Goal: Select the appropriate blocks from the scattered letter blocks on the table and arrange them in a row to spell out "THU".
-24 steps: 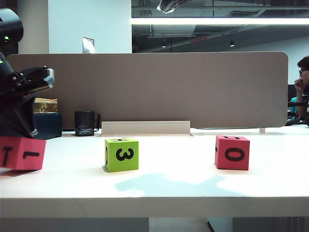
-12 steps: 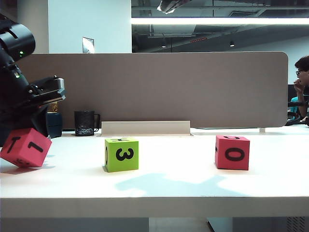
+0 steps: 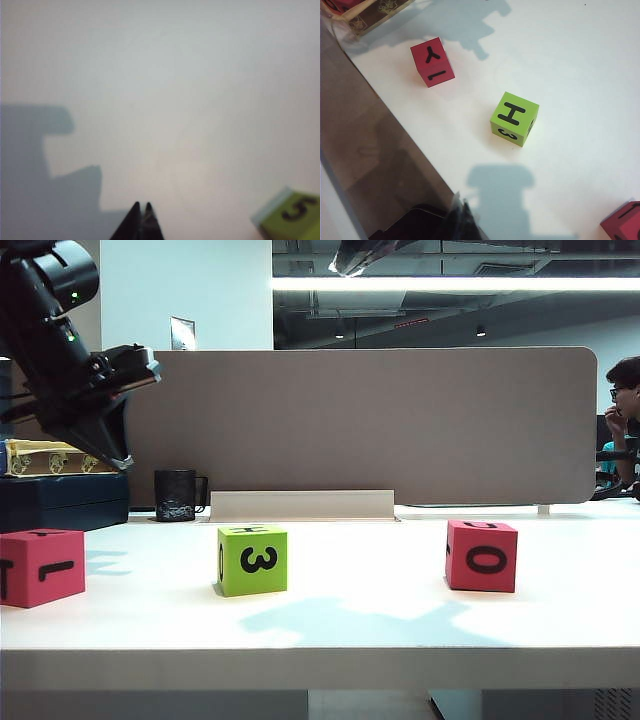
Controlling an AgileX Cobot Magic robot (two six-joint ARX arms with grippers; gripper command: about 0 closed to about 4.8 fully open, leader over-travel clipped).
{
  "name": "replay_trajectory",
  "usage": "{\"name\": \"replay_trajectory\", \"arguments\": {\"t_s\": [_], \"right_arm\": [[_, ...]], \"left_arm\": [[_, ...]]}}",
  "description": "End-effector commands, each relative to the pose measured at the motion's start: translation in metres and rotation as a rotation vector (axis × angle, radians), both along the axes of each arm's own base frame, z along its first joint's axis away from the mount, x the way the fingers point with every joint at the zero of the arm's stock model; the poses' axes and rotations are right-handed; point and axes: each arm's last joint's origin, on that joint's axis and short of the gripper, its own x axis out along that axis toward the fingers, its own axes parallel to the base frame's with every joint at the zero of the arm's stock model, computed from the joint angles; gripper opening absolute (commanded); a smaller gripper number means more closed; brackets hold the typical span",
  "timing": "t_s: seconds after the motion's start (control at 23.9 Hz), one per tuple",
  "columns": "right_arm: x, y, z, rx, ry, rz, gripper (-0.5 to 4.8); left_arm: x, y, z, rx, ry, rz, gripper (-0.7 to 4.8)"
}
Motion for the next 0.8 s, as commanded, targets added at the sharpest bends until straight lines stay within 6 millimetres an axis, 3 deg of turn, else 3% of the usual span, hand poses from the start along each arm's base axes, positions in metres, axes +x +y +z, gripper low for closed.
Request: {"name": "replay_trajectory", "arguments": {"t_s": [0.04,0.21,0.8], "right_arm": [[0.000,0.000,0.003,0.009,-0.013,0.001,-0.05],[0.000,0.000,0.003,0.009,-0.014,0.001,-0.05],[0.000,0.000,0.003,0.009,-0.014,0.002,-0.05]], "left_arm": [[-0.018,0.001,-0.006,0.050,0.191,-0.043,-0.06],[-0.033,0.002,-0.011,0.089,0.341,-0.086,-0.06],[-0.040,-0.012,-0.013,0.213,0.374,-0.099,-0.06]]}}
